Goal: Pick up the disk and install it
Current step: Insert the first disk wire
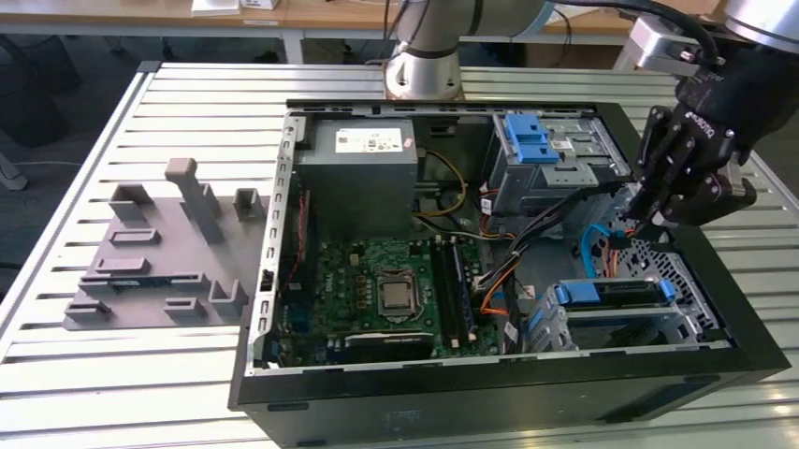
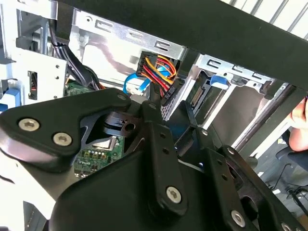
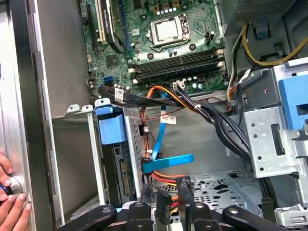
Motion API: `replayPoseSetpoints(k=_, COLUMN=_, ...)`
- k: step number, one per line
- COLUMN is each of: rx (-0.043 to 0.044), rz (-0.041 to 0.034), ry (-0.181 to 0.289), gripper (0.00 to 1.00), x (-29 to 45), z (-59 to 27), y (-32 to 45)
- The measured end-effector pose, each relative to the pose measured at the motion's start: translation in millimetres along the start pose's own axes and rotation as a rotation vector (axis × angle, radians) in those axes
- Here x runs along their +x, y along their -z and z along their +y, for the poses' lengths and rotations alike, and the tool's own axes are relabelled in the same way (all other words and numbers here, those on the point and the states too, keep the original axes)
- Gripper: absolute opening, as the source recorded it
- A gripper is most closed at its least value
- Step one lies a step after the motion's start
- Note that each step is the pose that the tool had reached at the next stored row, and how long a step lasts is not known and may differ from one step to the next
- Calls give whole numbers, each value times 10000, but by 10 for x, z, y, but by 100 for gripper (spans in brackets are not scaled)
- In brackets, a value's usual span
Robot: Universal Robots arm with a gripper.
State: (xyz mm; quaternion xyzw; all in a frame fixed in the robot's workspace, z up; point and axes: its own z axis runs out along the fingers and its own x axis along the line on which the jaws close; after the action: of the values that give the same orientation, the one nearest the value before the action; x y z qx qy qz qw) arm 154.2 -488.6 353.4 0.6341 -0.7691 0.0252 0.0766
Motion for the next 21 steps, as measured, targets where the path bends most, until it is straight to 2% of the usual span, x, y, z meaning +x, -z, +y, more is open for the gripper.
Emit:
replayPoseSetpoints(k=4, rx=-5, rz=45, ry=-95, gripper=34, x=-28, z=-6, y=-6)
replayPoseSetpoints(k=6, rx=-1, rz=67, ry=-104, gripper=21, x=-28, z=-7, y=-7)
replayPoseSetpoints(k=7, rx=0, rz=73, ry=-105, gripper=21, x=-28, z=-7, y=-7)
replayPoseSetpoints(k=8, rx=2, rz=80, ry=-92, gripper=16, x=-29, z=-7, y=-6)
replayPoseSetpoints(k=12, rx=40, rz=114, ry=74, gripper=16, x=-22, z=22, y=-9)
replayPoseSetpoints(k=16, rx=139, rz=107, ry=215, gripper=16, x=-11, z=57, y=-13)
replayPoseSetpoints(k=21, rx=349, rz=105, ry=630, gripper=16, x=4, z=59, y=-16)
